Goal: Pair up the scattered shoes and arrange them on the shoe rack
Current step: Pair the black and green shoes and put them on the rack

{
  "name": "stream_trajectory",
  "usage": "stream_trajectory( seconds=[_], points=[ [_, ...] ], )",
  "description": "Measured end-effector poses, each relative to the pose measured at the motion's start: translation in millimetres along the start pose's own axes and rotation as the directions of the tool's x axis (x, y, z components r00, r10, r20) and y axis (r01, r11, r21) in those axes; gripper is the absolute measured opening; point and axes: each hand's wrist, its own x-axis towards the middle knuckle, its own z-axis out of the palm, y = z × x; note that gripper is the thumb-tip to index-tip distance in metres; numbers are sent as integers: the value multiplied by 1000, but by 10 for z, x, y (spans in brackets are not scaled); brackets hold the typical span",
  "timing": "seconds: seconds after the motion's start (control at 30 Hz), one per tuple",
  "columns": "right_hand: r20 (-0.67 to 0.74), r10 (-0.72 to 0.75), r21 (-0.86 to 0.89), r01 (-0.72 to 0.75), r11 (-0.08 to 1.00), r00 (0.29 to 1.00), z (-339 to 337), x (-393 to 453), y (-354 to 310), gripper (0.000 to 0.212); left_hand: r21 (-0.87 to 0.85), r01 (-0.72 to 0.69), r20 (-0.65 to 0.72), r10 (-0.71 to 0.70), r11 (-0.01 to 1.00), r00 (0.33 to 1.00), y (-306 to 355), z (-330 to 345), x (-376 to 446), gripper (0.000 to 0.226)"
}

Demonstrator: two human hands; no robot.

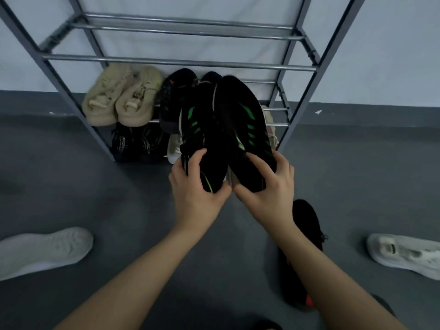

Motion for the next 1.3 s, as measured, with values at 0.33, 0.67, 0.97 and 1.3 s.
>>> stream_trajectory(
  seconds=[0.33,0.67,0.97,1.3],
  points=[
    [-6,96,64,-96,993,995,-157,97,45,62,-7,-50,59,50,999,997,168,-63,144,74],
    [-73,173,72,-167,983,982,-65,1090,398,62,-44,-53,120,58,998,991,460,686,1063,72],
    [-136,239,171,-215,962,961,261,1506,719,64,130,-57,220,27,990,975,415,1189,1523,72],
    [14,214,200,-212,956,977,298,1286,917,70,404,-447,410,278,798,868,251,912,1599,89]
  ],
)
